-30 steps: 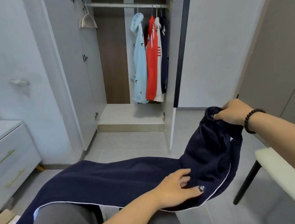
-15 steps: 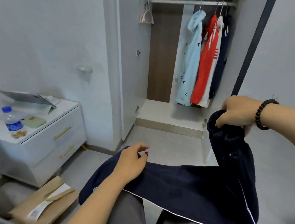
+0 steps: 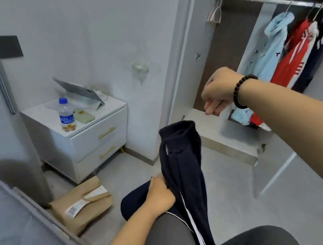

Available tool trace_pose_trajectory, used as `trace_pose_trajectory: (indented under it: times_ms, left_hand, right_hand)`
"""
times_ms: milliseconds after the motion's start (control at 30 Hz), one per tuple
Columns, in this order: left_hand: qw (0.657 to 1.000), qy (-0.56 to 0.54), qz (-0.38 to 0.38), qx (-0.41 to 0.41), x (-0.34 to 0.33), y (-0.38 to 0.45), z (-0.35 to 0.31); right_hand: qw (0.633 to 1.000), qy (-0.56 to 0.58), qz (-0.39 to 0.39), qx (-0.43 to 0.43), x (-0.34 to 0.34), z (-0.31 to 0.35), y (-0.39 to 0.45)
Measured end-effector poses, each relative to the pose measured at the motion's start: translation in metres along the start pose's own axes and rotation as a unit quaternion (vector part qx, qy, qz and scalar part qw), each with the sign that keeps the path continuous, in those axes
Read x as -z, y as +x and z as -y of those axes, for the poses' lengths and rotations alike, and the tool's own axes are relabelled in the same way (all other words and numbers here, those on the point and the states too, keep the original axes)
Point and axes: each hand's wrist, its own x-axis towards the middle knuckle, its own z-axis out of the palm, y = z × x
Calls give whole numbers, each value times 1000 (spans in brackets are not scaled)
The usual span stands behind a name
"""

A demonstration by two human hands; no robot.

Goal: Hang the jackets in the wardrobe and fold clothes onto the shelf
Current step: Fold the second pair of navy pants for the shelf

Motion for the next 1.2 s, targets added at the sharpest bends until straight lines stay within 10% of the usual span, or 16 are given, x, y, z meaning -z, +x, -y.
trace_pose_trajectory:
  times_ms: [367,533,967,1200]
  left_hand:
    - [956,-259,22,133,34,-4,26]
    - [900,-414,36,133,59,8,31]
    - [918,-336,103,186,66,48,-29]
    - [811,-560,-46,162,74,45,-21]
  right_hand:
    - [975,19,217,47,-178,-84,31]
    - [980,46,135,137,-207,-110,20]
    - [981,37,-29,189,-221,-124,-26]
    - [979,-93,-103,149,-230,-173,-46]
